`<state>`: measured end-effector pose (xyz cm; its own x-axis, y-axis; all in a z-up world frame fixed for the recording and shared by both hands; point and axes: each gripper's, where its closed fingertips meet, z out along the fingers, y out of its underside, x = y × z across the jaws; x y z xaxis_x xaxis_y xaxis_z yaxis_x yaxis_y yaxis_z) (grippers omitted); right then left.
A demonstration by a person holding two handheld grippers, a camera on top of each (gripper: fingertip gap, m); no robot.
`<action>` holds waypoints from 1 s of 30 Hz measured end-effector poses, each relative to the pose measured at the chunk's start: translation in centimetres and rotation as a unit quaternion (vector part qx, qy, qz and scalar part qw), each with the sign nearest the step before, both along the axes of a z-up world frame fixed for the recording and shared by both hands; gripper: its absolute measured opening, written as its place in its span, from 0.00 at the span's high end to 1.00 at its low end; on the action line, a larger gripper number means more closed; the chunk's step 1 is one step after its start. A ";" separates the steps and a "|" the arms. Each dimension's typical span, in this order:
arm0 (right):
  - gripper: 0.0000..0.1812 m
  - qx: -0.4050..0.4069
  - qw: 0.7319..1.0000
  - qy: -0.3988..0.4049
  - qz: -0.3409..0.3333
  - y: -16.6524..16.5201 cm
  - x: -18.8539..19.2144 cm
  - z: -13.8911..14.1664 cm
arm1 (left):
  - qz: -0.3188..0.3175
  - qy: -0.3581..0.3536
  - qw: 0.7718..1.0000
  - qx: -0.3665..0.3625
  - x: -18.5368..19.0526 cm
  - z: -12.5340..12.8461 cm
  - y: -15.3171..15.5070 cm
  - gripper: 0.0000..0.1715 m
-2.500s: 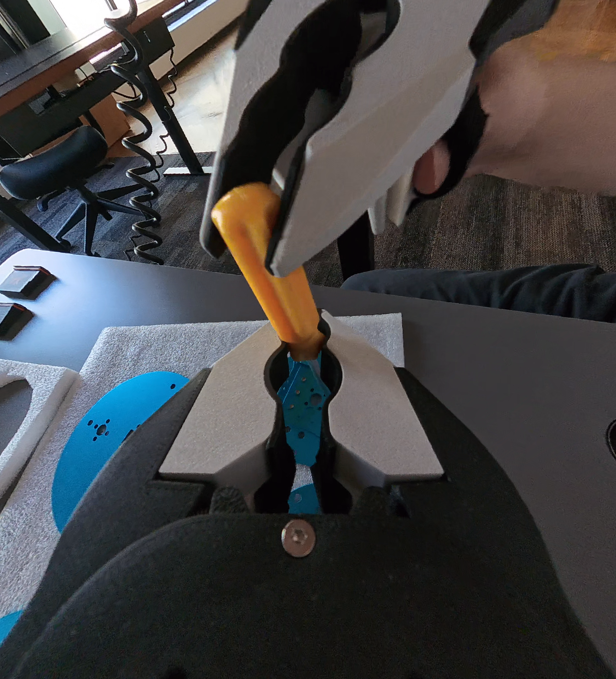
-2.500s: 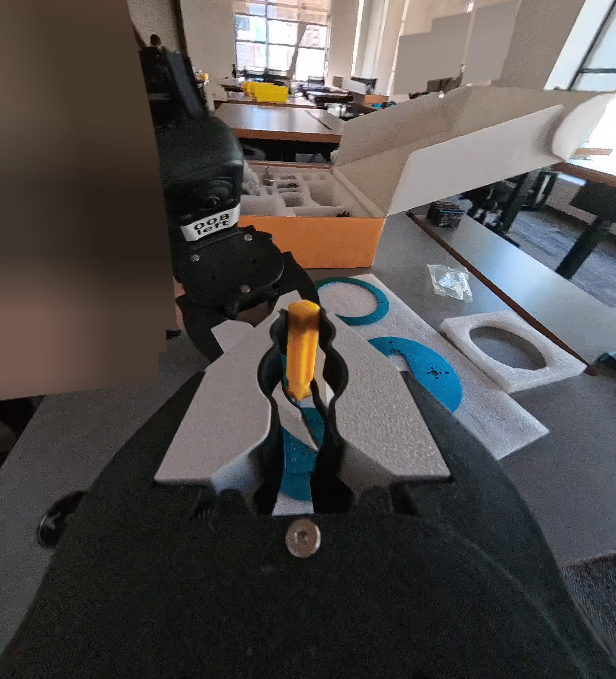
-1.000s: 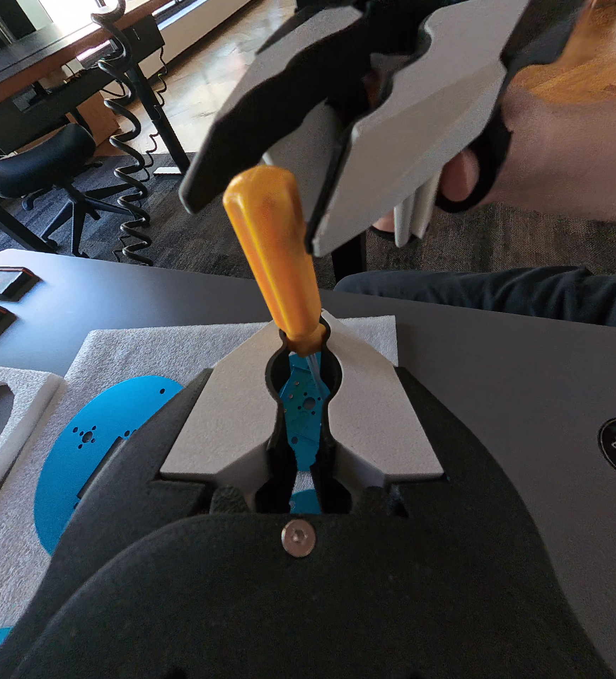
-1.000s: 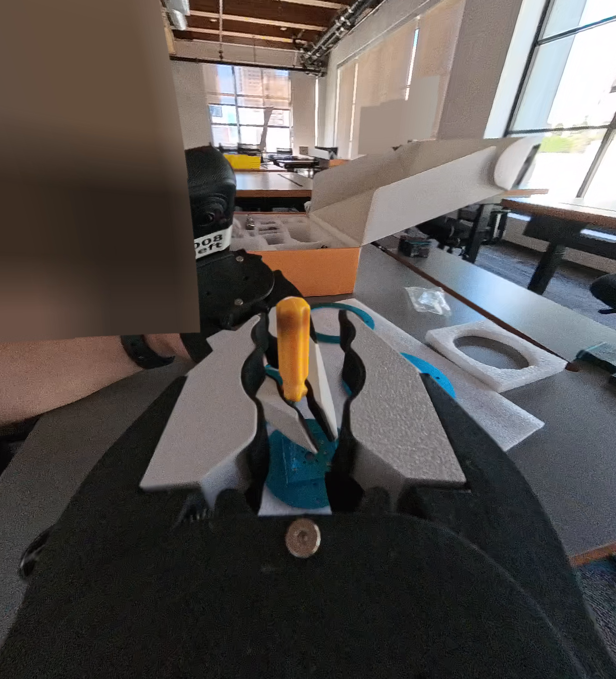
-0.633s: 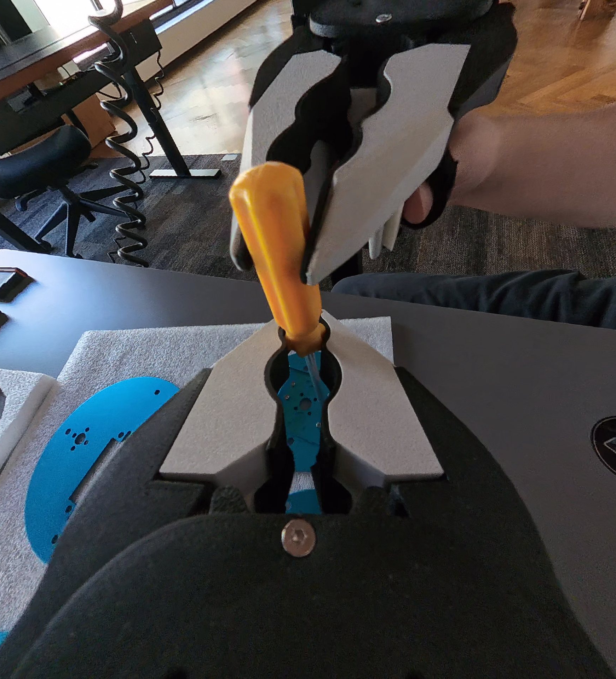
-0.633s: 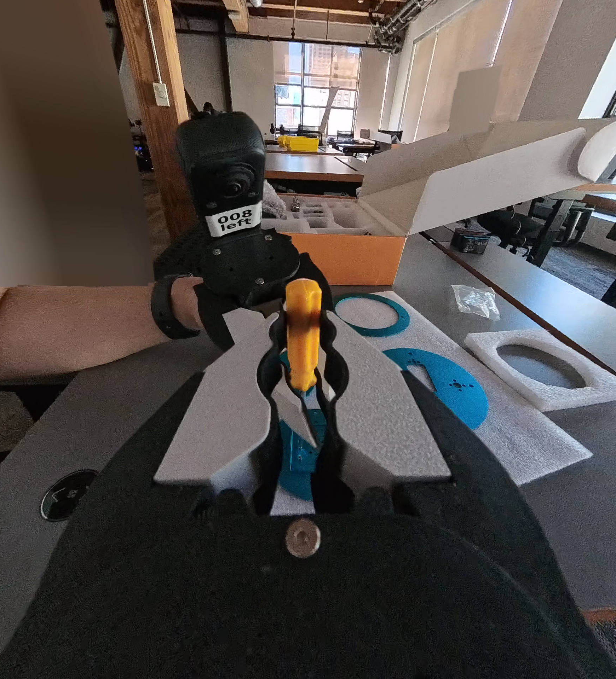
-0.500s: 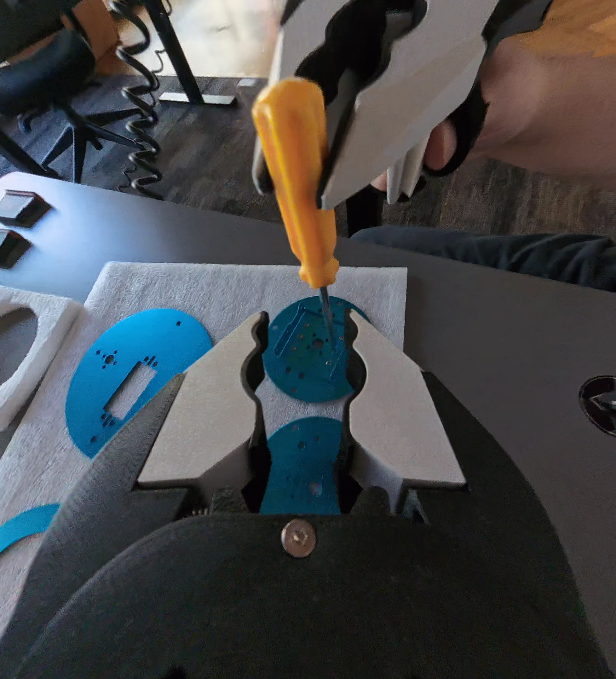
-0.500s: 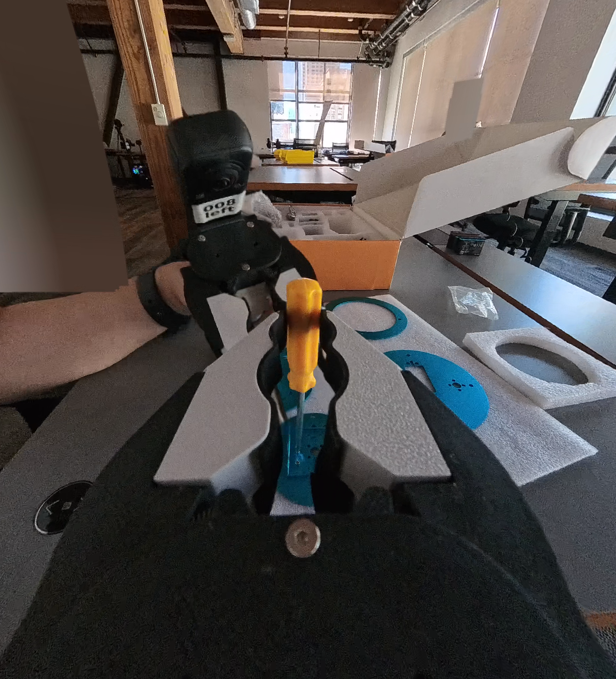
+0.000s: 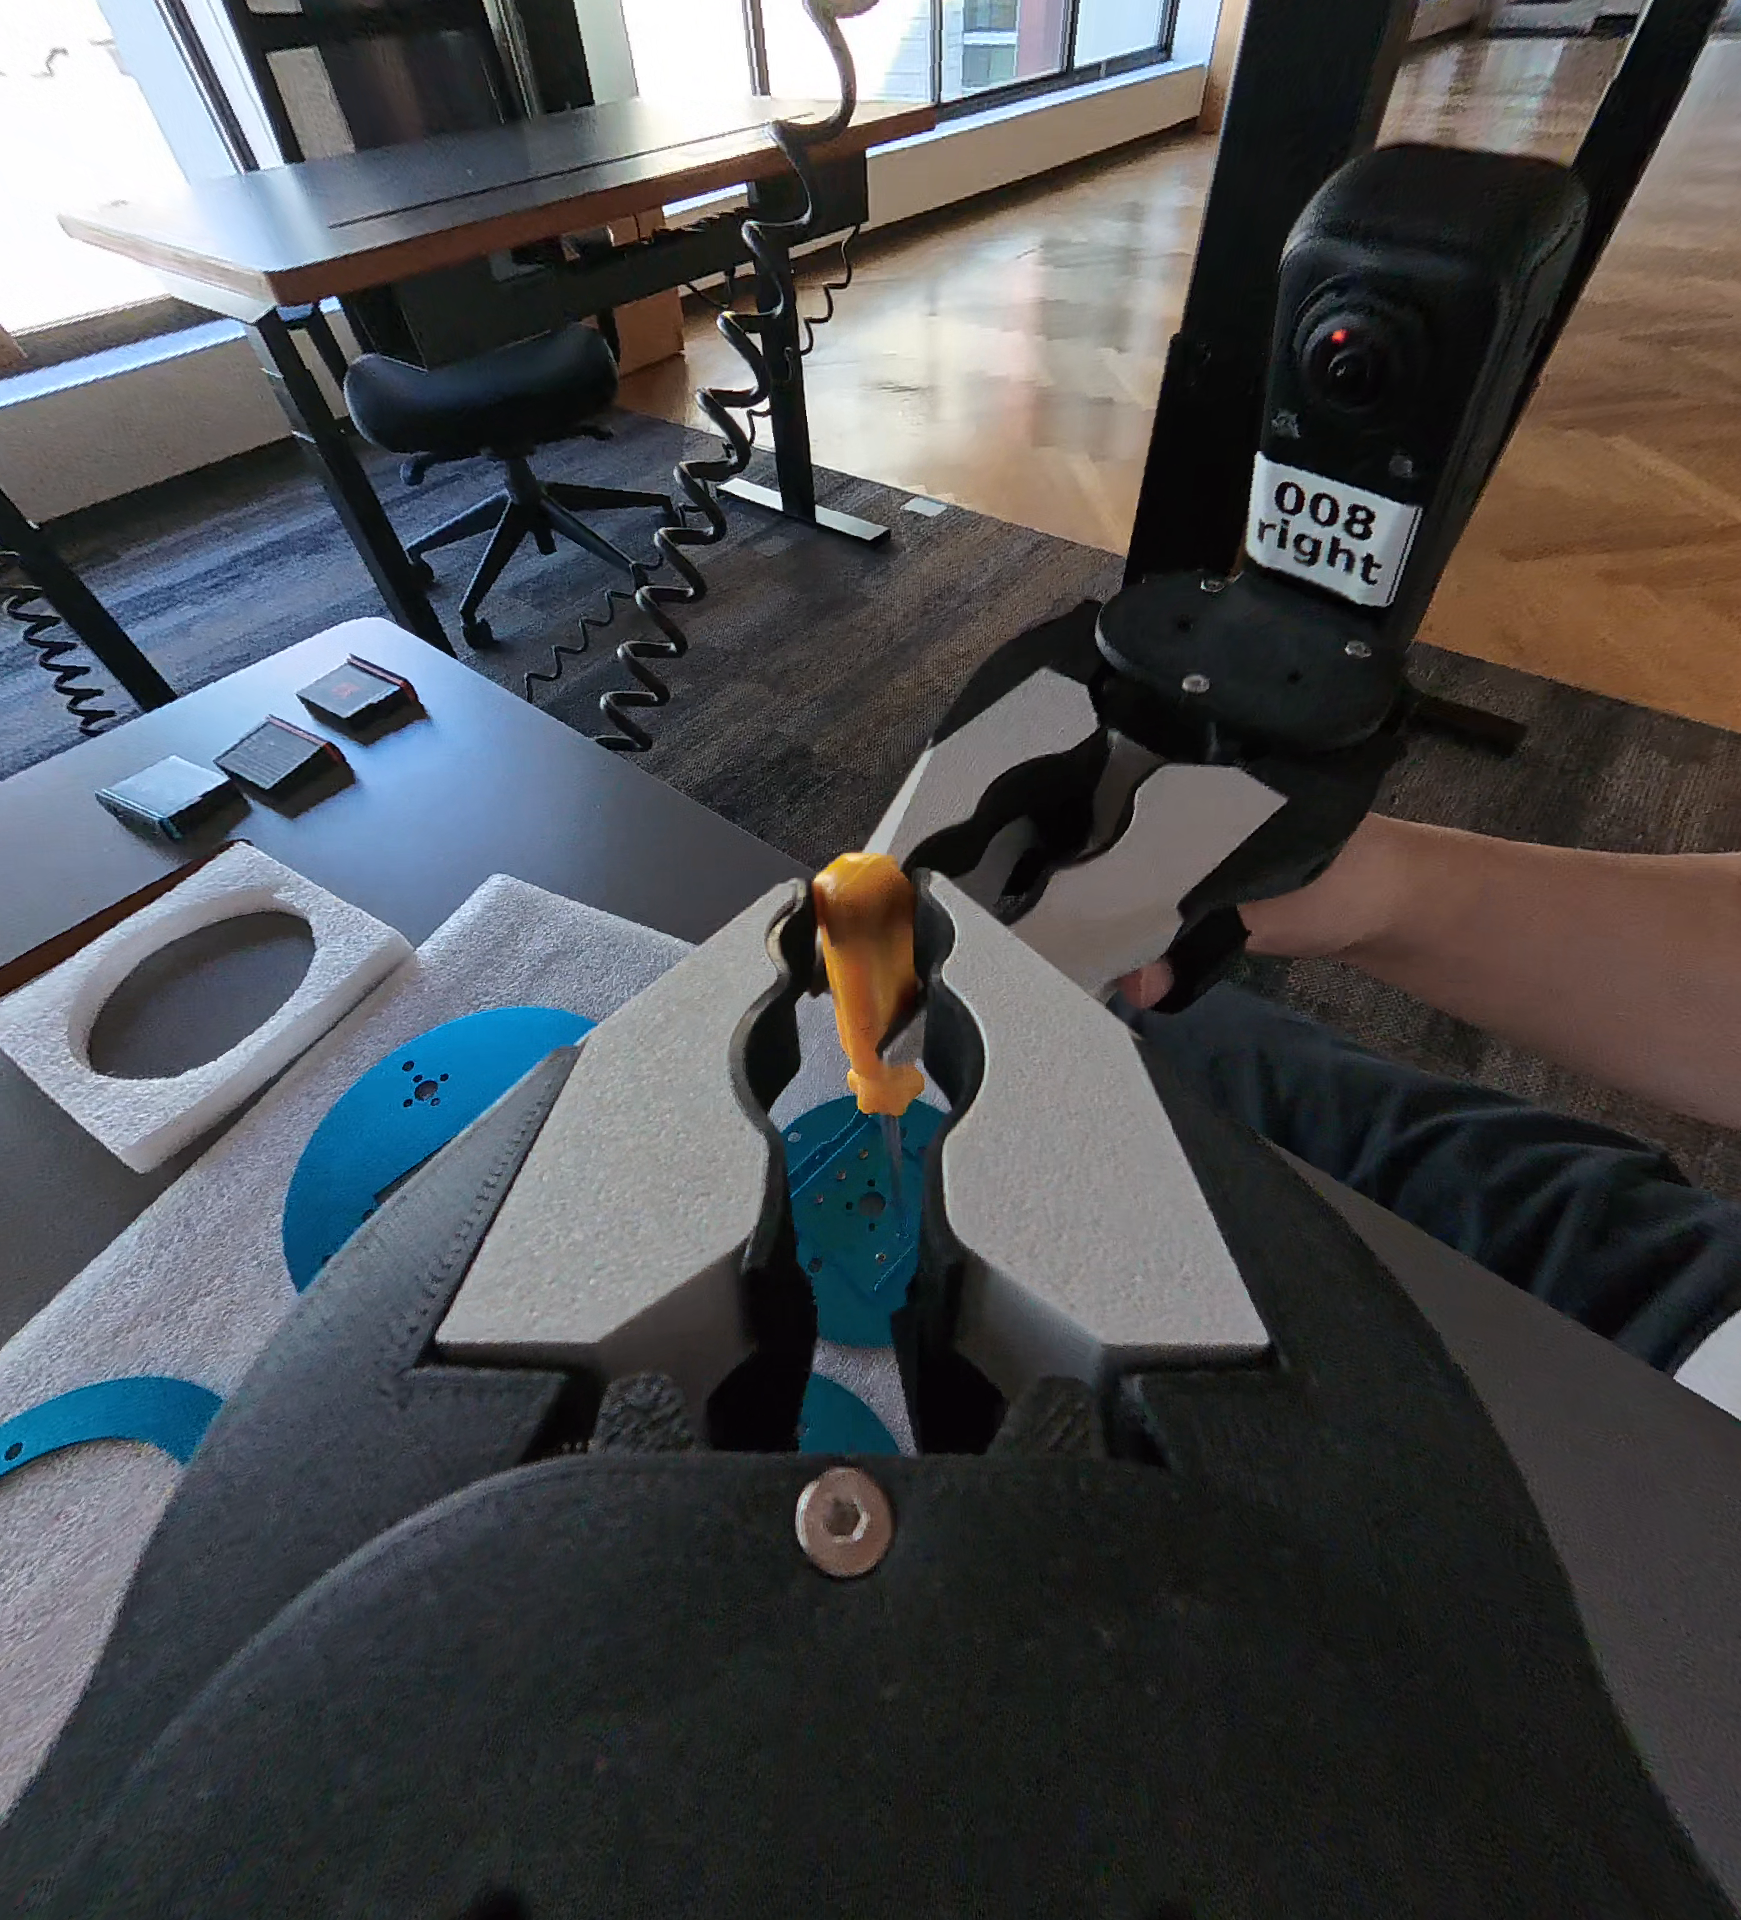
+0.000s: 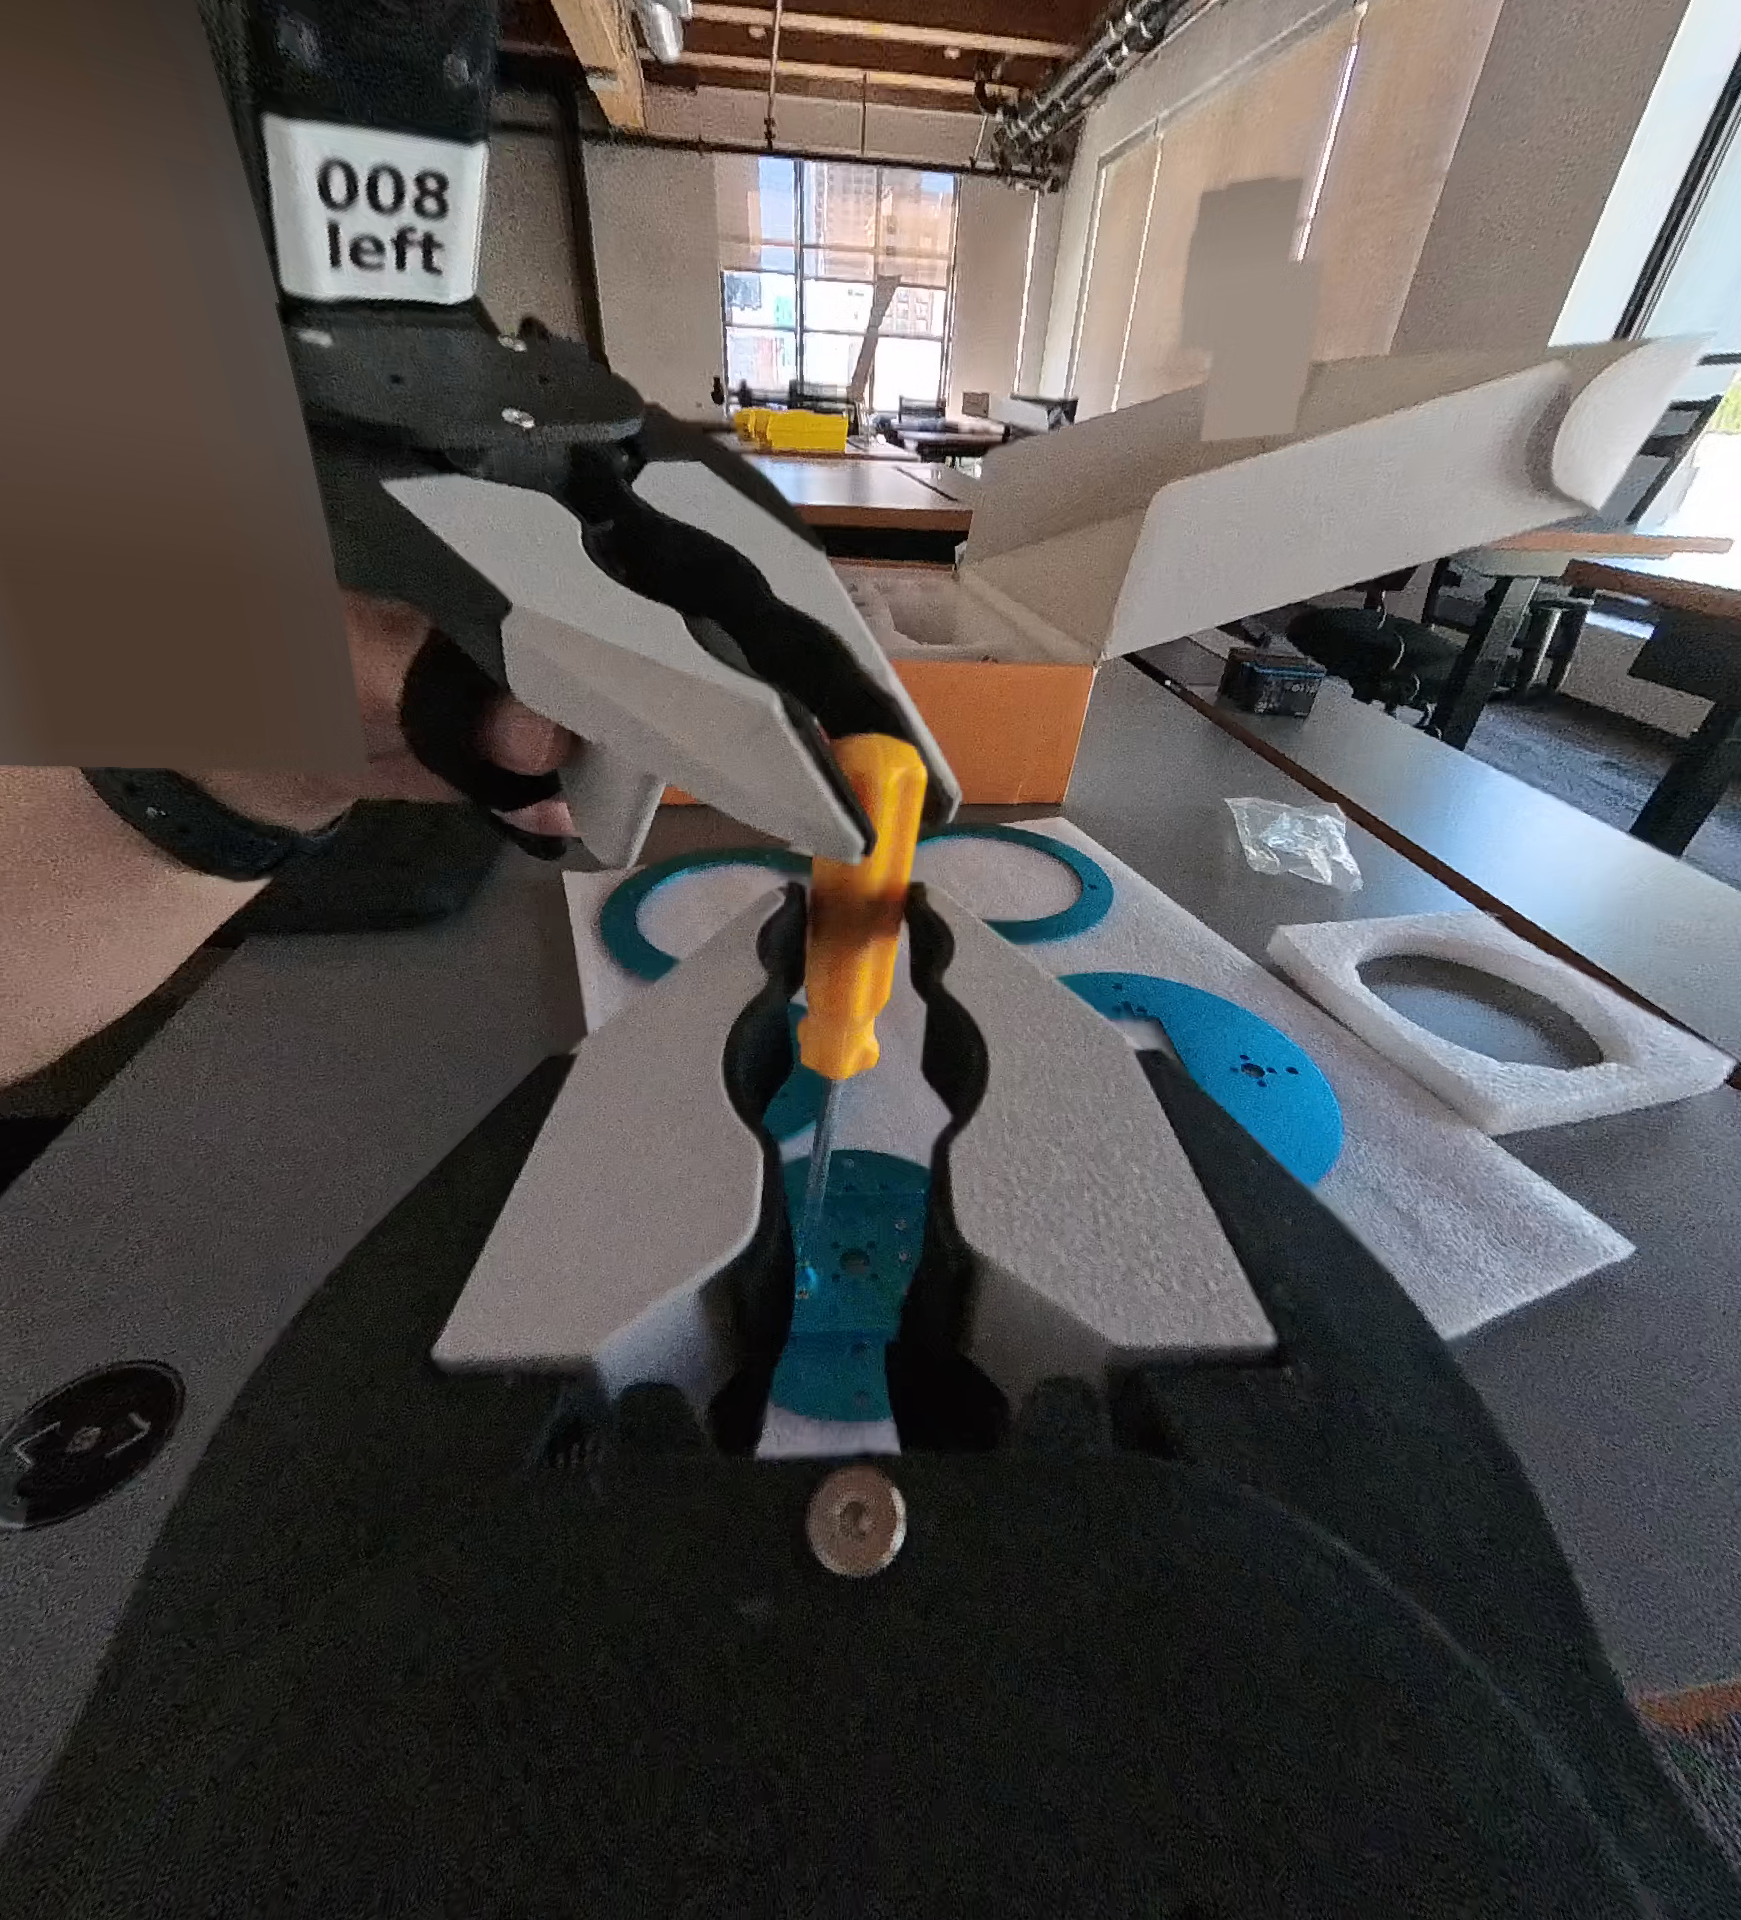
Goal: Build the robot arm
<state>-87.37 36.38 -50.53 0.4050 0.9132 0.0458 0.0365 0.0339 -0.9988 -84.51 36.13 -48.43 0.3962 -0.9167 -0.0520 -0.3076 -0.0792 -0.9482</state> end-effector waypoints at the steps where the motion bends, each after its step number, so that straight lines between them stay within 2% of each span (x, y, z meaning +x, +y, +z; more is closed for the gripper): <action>1: 0.84 -0.008 1.000 -0.023 -0.015 0.4 0.2 -1.1 | -0.003 -0.007 1.000 -0.001 0.1 0.0 0.0 0.90; 2: 0.76 -0.018 0.998 -0.043 -0.030 0.7 0.4 -2.2 | -0.002 -0.015 1.000 -0.005 0.1 0.0 0.1 0.90; 3: 0.76 -0.033 0.998 -0.052 -0.031 0.6 0.6 -3.2 | 0.000 -0.021 1.000 -0.009 0.0 0.0 0.1 0.90; 4: 0.83 -0.056 0.997 -0.052 -0.024 0.2 0.6 -4.2 | -0.002 -0.024 1.000 -0.010 0.0 0.0 0.1 0.90; 8: 0.94 -0.126 0.991 -0.047 -0.022 -0.3 -0.1 -6.5 | -0.005 -0.026 1.000 -0.005 -0.1 -0.1 -0.2 0.91; 10: 0.99 -0.118 0.991 -0.063 -0.023 -0.3 -0.4 -6.7 | -0.001 -0.028 1.000 -0.003 -0.1 -0.1 -0.1 0.90; 18: 0.98 -0.081 0.990 -0.107 -0.037 -0.4 -0.3 -7.0 | -0.016 -0.023 0.999 0.020 0.2 -0.2 -0.3 0.90; 23: 0.98 -0.087 0.991 -0.096 -0.029 -0.8 -0.1 -7.0 | -0.131 -0.021 0.991 0.013 0.8 -0.4 -1.8 0.91; 27: 0.98 -0.080 0.991 -0.106 -0.022 -1.0 -0.1 -7.0 | -0.247 -0.013 0.969 0.010 0.8 -0.5 -2.6 0.90; 30: 0.98 -0.081 0.991 -0.103 -0.018 -0.8 -0.3 -7.0 | -0.318 -0.035 0.947 -0.038 0.4 -0.4 -2.4 0.90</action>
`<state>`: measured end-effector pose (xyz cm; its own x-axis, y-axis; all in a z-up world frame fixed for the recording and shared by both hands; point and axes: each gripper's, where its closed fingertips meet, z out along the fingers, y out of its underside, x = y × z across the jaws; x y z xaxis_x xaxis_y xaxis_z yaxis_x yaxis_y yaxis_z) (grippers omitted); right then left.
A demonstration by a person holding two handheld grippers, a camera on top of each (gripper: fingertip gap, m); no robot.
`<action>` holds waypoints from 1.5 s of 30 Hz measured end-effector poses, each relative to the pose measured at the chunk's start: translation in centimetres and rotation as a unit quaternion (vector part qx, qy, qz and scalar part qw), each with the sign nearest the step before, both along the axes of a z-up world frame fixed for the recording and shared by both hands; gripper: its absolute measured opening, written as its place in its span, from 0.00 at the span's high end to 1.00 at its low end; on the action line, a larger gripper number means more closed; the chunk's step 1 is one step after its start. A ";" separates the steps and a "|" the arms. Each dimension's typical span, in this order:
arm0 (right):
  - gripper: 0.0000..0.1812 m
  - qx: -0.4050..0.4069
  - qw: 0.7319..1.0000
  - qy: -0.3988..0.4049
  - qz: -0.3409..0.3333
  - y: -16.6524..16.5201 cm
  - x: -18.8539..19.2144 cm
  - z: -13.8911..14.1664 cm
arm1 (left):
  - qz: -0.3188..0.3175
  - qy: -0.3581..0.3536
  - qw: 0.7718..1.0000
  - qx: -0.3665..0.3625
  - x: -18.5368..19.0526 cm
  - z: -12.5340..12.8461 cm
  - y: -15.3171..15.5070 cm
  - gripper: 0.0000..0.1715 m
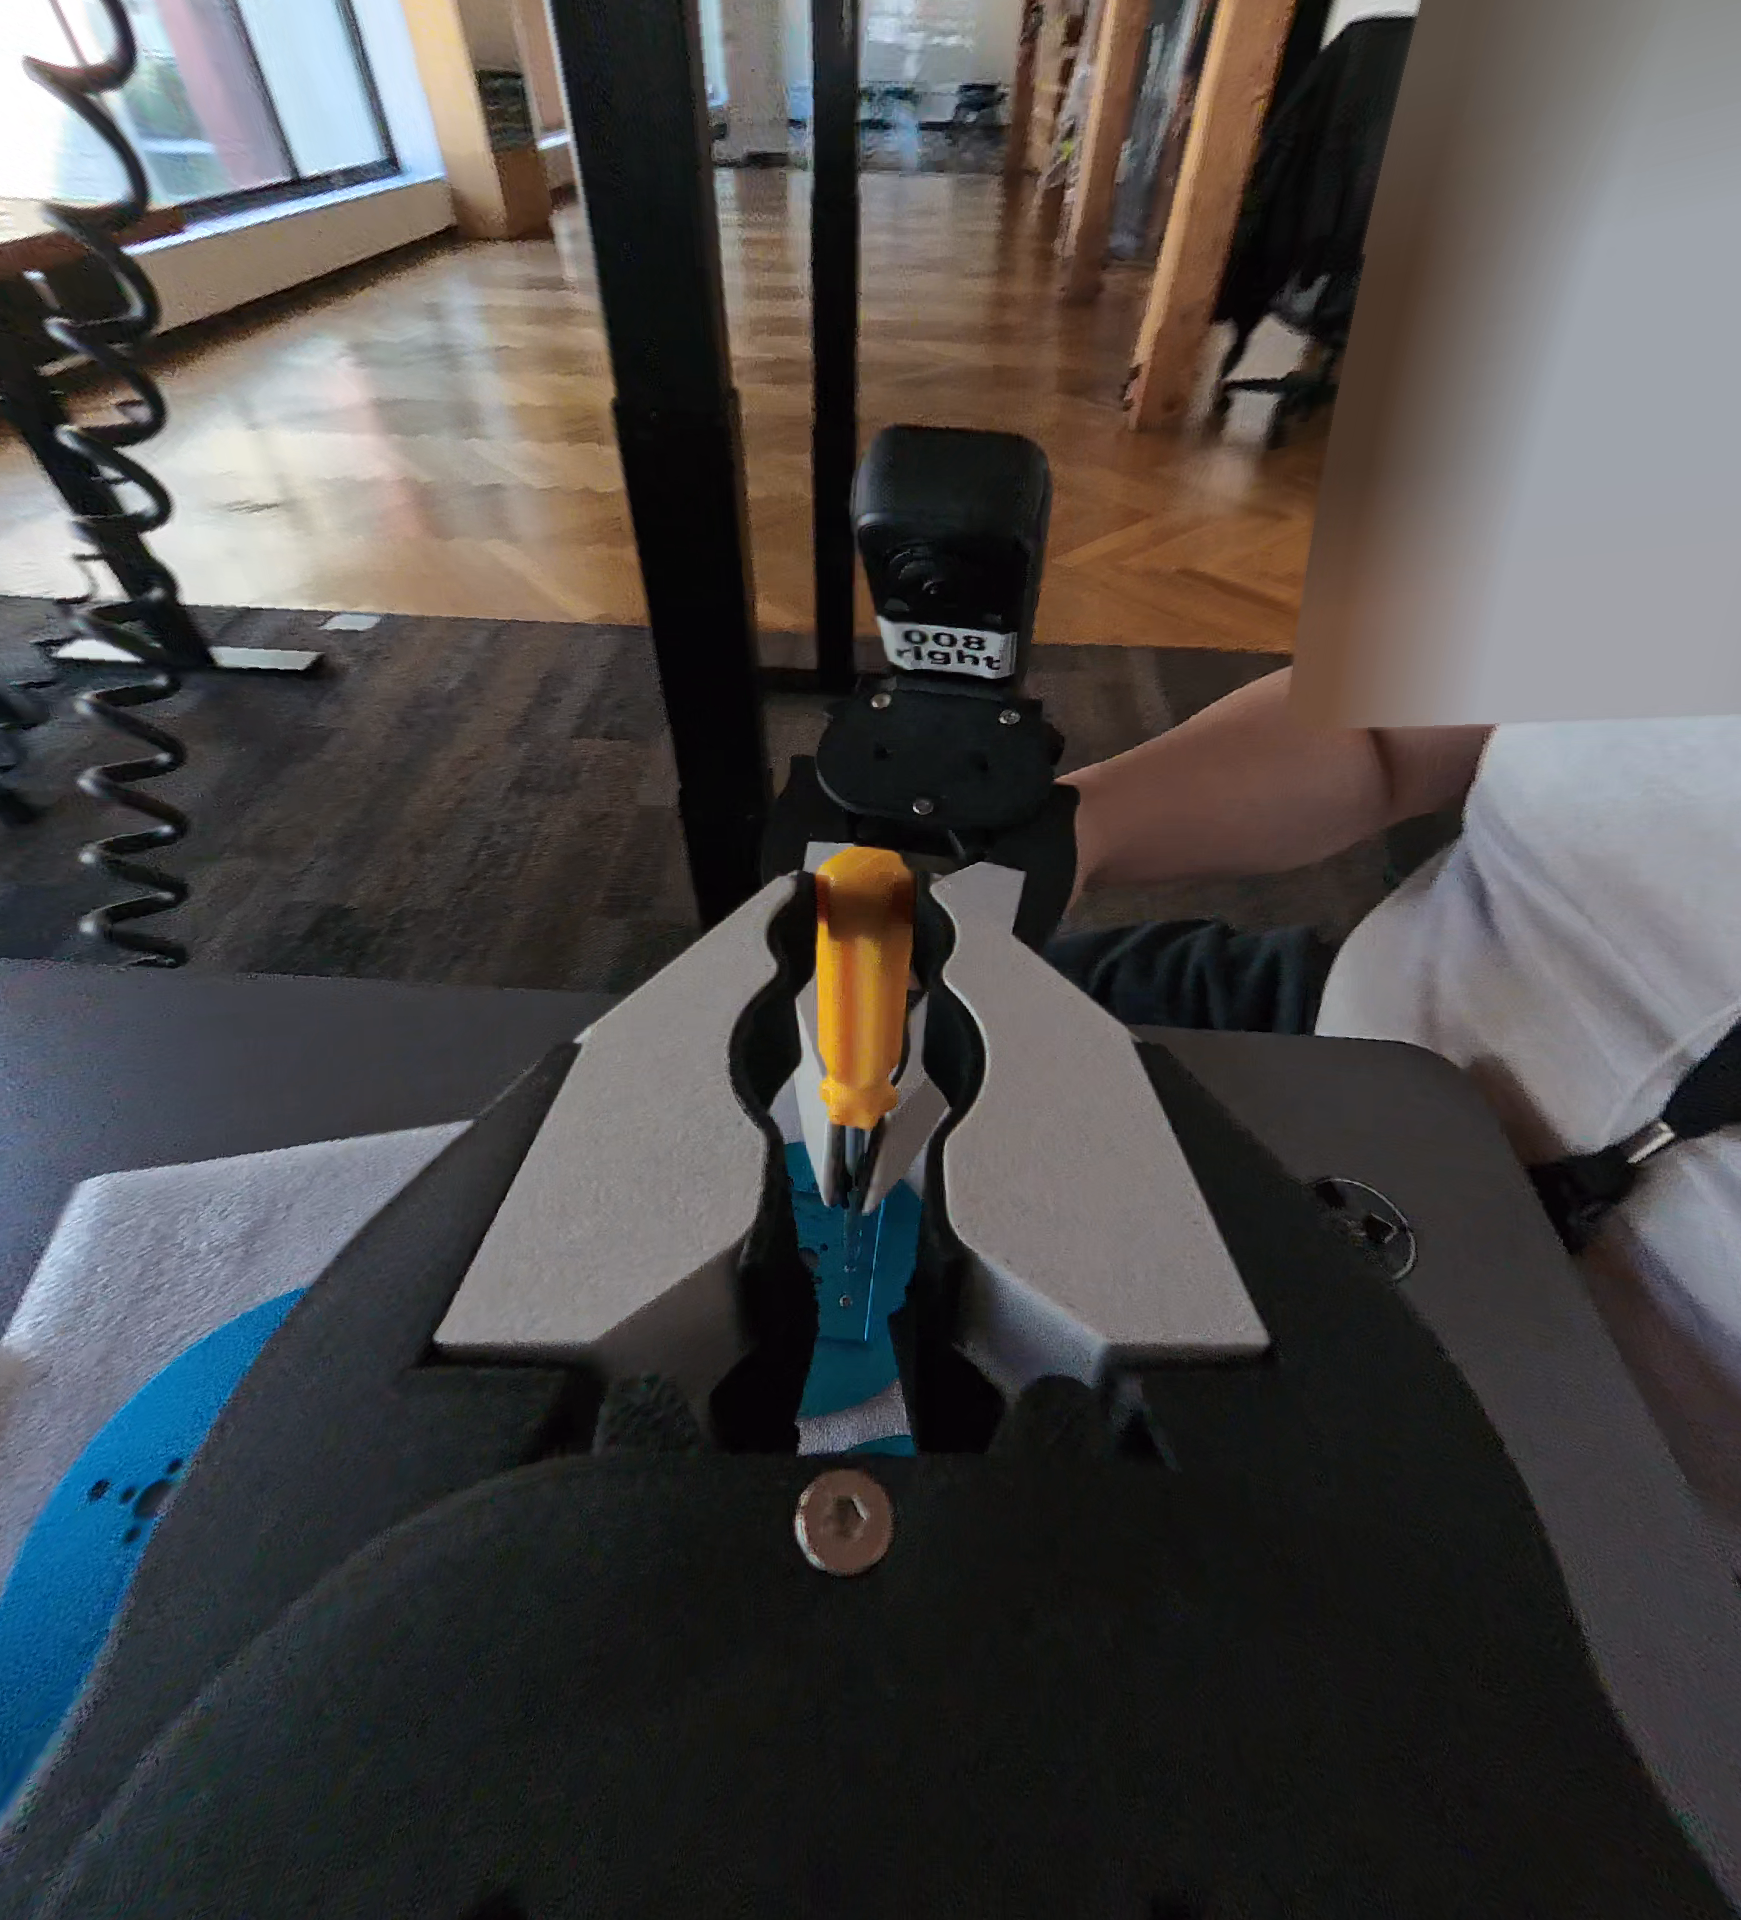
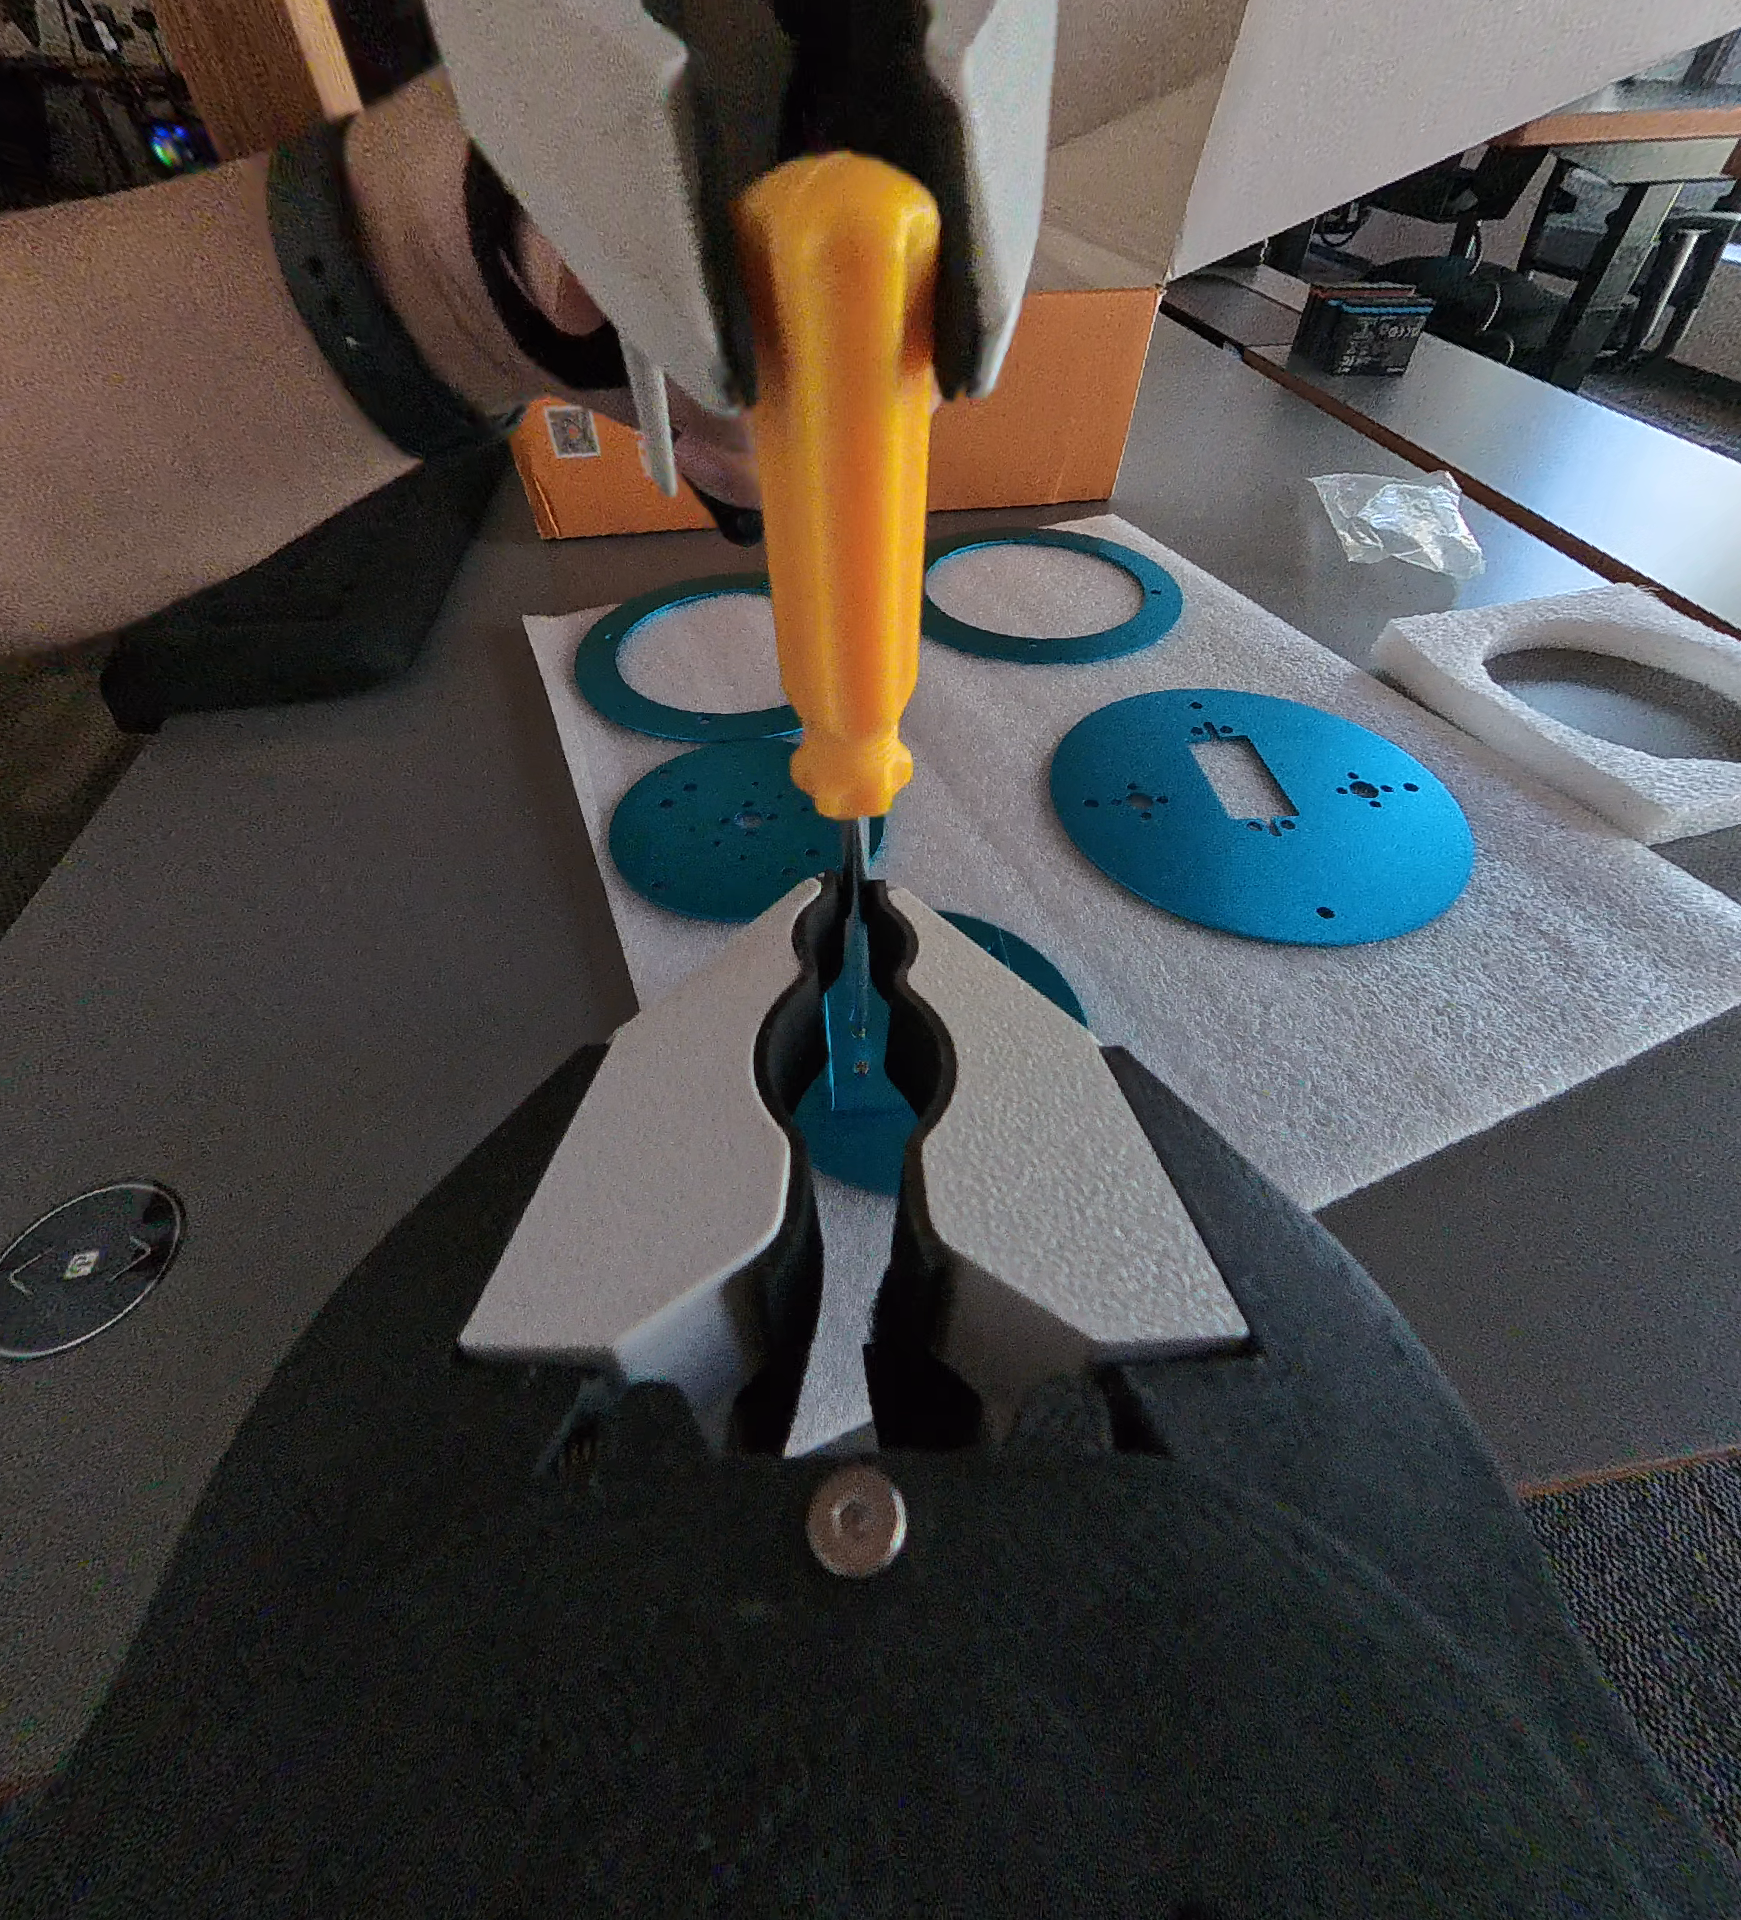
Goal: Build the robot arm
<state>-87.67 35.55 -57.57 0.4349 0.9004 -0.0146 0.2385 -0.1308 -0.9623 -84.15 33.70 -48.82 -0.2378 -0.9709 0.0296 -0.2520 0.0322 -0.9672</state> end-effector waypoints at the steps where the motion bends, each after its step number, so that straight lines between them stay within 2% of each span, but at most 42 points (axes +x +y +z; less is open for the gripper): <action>1: 0.98 -0.002 1.000 0.003 0.001 0.1 -0.1 0.0 | -0.019 -0.012 0.999 -0.025 -0.2 0.1 0.2 0.90; 3: 0.98 -0.002 1.000 0.010 -0.003 0.3 -0.1 0.1 | -0.029 -0.032 0.997 -0.066 -0.3 0.1 1.0 0.90; 5: 0.98 -0.006 1.000 0.007 0.008 0.3 -0.2 0.1 | -0.034 -0.039 0.997 -0.064 -0.4 0.1 1.2 0.90; 7: 0.78 -0.019 0.999 0.038 0.034 -0.2 -0.1 1.3 | -0.030 -0.038 0.997 -0.055 -0.5 0.1 1.2 0.91; 8: 0.76 -0.023 0.997 0.064 0.044 -0.4 0.1 2.4 | -0.030 -0.038 0.997 -0.052 -0.6 0.1 1.3 0.91; 12: 0.79 -0.025 0.989 0.128 0.064 -0.1 0.6 6.1 | -0.031 -0.036 0.998 -0.044 -0.9 0.2 1.2 0.90; 13: 0.85 -0.027 0.989 0.123 0.072 -0.1 0.5 6.3 | -0.032 -0.035 0.998 -0.042 -0.9 0.2 1.2 0.90; 15: 0.91 -0.023 0.993 0.096 0.061 0.5 0.4 5.8 | -0.031 -0.032 0.998 -0.037 -0.8 0.2 1.2 0.90; 18: 0.91 -0.010 0.995 0.094 0.042 0.7 0.7 5.7 | 0.001 -0.013 0.999 -0.038 -0.4 -0.2 1.5 0.91; 19: 0.91 -0.002 0.995 0.093 0.023 1.0 0.9 5.7 | 0.024 0.014 0.999 -0.028 -0.3 -1.1 1.8 0.88; 20: 0.91 0.003 0.996 0.092 0.009 1.1 0.9 5.6 | 0.049 0.037 0.998 -0.019 -0.1 -1.9 2.0 0.80; 21: 0.91 0.008 0.996 0.091 -0.008 1.2 1.0 5.6 | 0.068 0.039 0.997 -0.022 0.0 -2.0 1.9 0.76; 24: 0.91 0.029 0.994 0.088 -0.050 1.2 1.2 5.6 | 0.143 0.016 0.989 -0.026 0.0 -1.4 2.6 0.83; 28: 0.91 0.068 0.992 0.063 -0.085 1.0 1.1 5.6 | 0.171 0.007 0.985 -0.029 0.0 -1.2 2.1 0.90; 32: 0.91 0.024 0.996 0.086 -0.011 0.2 0.4 5.5 | 0.115 0.007 0.993 0.008 -0.7 -1.2 1.2 0.90; 33: 0.82 0.007 0.996 0.084 0.009 0.3 0.2 5.1 | 0.086 0.007 0.996 0.002 -0.8 -1.2 0.8 0.90; 34: 0.78 -0.006 0.996 0.078 0.032 0.5 0.0 4.6 | 0.048 0.008 0.999 -0.003 -0.9 -1.2 0.3 0.90; 36: 0.78 -0.024 0.995 0.071 0.065 0.7 -0.4 3.9 | 0.008 0.014 1.000 0.000 -1.0 -1.3 0.4 0.90; 38: 0.88 -0.036 0.990 0.081 0.111 0.0 -1.0 4.0 | -0.041 0.016 0.999 -0.007 -1.1 -1.2 0.3 0.90; 40: 0.91 -0.038 0.985 0.106 0.131 -0.3 -1.3 4.8 | -0.086 0.008 0.996 -0.015 -1.1 -1.2 0.0 0.90; 43: 0.91 -0.031 0.987 0.103 0.118 0.1 -1.2 4.7 | -0.099 -0.001 0.995 -0.031 -0.9 -1.1 0.4 0.90; 45: 0.91 -0.027 0.989 0.097 0.106 0.2 -1.2 4.6 | -0.084 0.023 0.995 -0.051 -1.0 -1.7 0.5 0.89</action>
<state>-88.83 35.76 -52.93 0.2213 0.9666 -0.1291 0.0773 -0.1494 -0.9858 -85.12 34.23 -50.56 -0.3924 -0.9089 0.1411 -0.2963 -0.0203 -0.9549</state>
